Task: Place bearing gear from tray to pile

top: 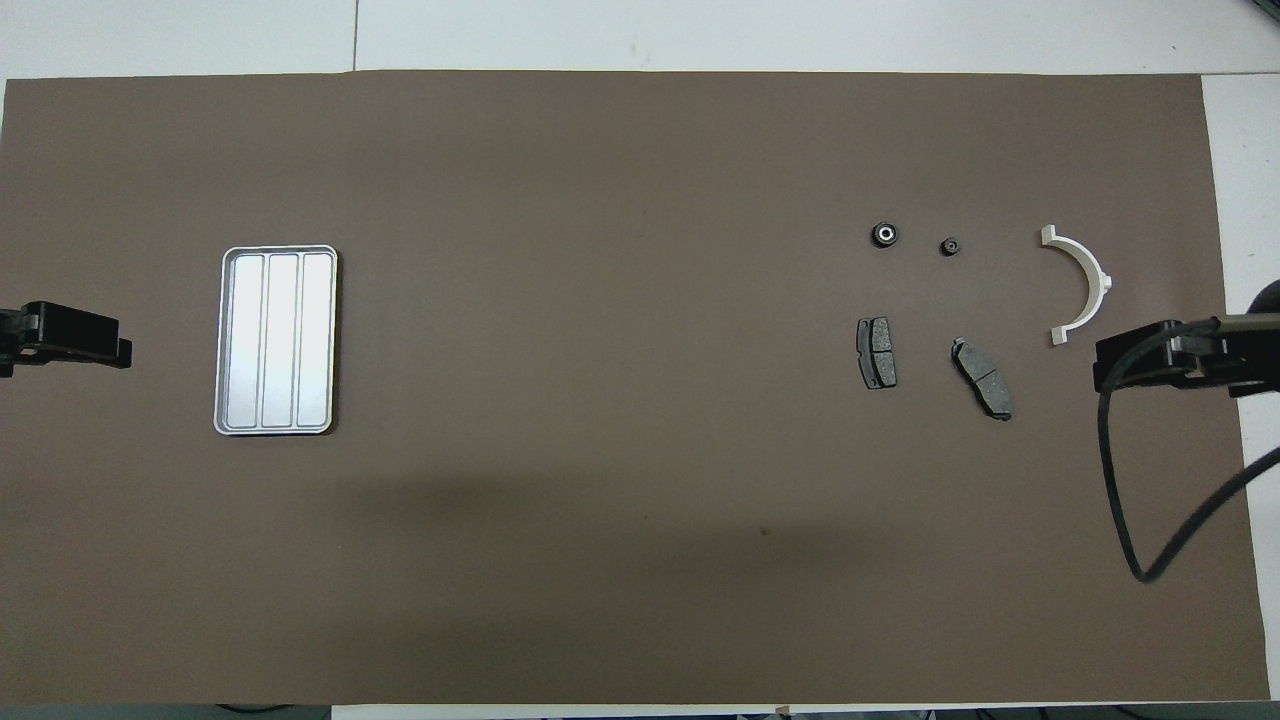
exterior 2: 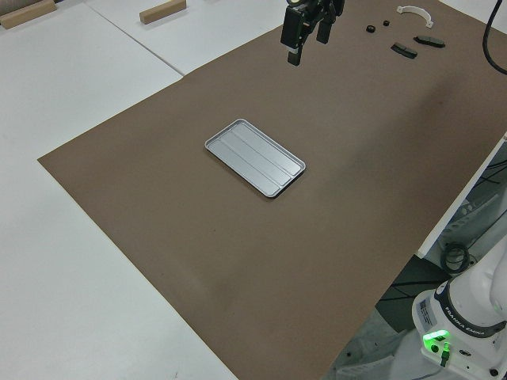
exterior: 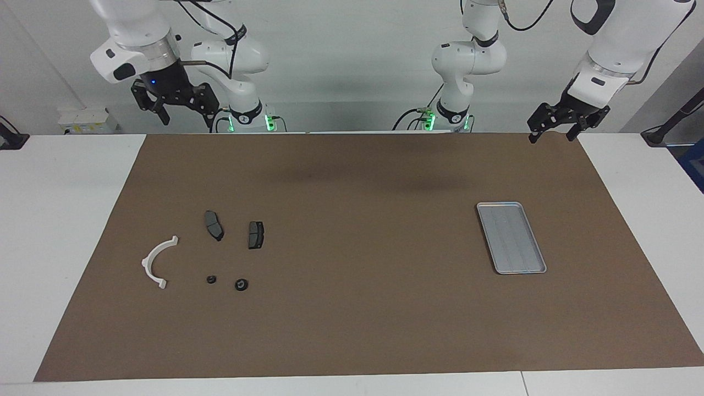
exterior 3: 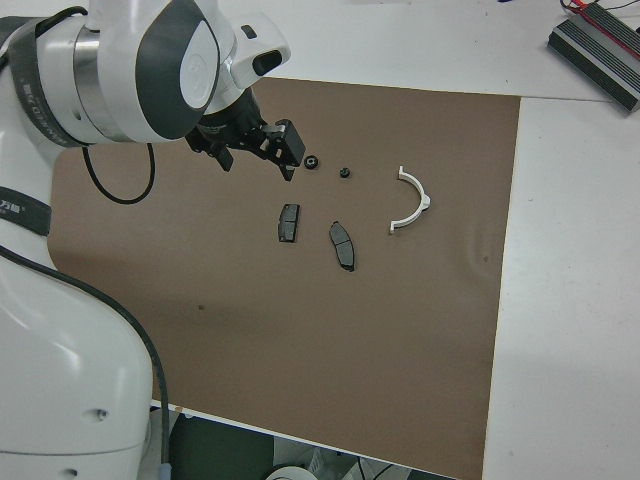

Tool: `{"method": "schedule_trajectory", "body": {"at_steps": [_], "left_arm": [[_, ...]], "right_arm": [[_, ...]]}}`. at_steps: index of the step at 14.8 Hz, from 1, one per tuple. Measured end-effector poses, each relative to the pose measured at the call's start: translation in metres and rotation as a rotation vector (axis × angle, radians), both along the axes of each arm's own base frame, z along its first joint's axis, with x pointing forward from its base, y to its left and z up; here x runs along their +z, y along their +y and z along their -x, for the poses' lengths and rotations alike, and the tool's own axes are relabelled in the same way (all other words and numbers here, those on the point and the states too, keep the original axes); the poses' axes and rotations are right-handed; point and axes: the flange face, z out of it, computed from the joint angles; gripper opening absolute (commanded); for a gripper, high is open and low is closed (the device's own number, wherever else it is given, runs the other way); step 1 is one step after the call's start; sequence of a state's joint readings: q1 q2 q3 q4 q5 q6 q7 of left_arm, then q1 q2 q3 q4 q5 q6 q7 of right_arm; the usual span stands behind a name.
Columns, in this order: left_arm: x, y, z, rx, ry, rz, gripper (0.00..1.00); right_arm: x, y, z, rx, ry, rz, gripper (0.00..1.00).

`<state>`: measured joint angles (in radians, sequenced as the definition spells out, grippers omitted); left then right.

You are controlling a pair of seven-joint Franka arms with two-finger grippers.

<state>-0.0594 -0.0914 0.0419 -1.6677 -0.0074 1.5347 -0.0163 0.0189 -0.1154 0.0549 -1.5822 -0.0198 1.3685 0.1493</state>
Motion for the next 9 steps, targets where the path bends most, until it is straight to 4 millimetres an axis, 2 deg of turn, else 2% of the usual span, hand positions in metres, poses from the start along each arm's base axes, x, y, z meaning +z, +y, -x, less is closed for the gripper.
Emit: {"method": "schedule_trajectory", "body": {"at_steps": [2, 9], "left_arm": [[0.0, 0.0, 0.0, 0.0, 0.0, 0.0, 1.0], [0.0, 0.0, 0.0, 0.0, 0.0, 0.0, 1.0]], "right_arm": [[-0.0002, -0.0003, 0.0045, -0.001, 0.016, 0.001, 1.0], [-0.0069, -0.0007, -0.0008, -0.001, 0.009, 0.001, 1.0]]}}
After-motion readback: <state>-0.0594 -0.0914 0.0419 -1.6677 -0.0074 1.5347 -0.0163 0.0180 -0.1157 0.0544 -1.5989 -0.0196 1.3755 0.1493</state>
